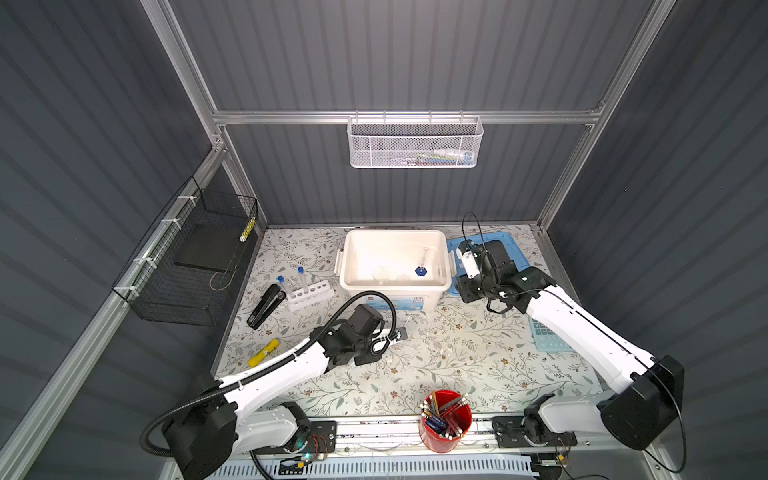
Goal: Organize the chemistry lab equipment
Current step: 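Carry the cotton roll over the white tub with the left gripper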
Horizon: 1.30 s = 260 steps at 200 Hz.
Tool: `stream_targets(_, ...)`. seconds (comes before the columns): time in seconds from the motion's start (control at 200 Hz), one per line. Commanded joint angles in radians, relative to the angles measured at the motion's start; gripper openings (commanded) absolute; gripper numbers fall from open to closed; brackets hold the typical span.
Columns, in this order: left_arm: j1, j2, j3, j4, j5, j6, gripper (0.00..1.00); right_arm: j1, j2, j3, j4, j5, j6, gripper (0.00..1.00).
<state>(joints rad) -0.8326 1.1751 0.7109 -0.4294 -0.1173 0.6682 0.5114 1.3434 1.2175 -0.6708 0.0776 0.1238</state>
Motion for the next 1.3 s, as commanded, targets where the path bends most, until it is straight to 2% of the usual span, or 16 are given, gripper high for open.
stream_targets(0.0, -0.004, -0.061, 0.054, -0.076, -0.042, -0.025, 0.0, -0.004, -0.026, 0.026, -0.015, -0.001, 0.007, 0.43)
stream_targets(0.16, -0.004, -0.117, 0.156, -0.124, -0.075, 0.008, 0.0, -0.003, -0.027, 0.039, -0.021, -0.01, 0.006, 0.43)
stream_targets(0.325, -0.002, -0.111, 0.296, -0.143, -0.117, 0.075, 0.0, -0.004, -0.032, 0.049, -0.022, -0.009, 0.004, 0.42)
stream_targets(0.52, 0.025, -0.081, 0.41, -0.077, -0.144, 0.179, 0.0, -0.004, -0.053, 0.049, -0.02, -0.003, -0.001, 0.43)
stream_targets(0.625, 0.09, -0.052, 0.44, 0.022, -0.095, 0.242, 0.0, -0.004, -0.068, 0.04, -0.005, -0.008, -0.005, 0.43)
stream_targets(0.71, 0.169, -0.01, 0.461, 0.123, -0.001, 0.252, 0.0, -0.002, -0.078, 0.038, 0.0, -0.025, -0.001, 0.43)
stream_targets(0.916, 0.268, 0.179, 0.589, 0.267, 0.146, 0.329, 0.0, -0.005, -0.117, 0.017, 0.003, -0.013, -0.012, 0.43)
stream_targets(1.121, 0.308, 0.383, 0.812, 0.229, 0.252, 0.409, 0.0, -0.009, -0.15, -0.014, 0.004, -0.001, -0.005, 0.43)
stream_targets(1.296, 0.314, 0.501, 0.85, 0.179, 0.283, 0.453, 0.0, -0.018, -0.165, -0.035, 0.006, 0.004, 0.0, 0.43)
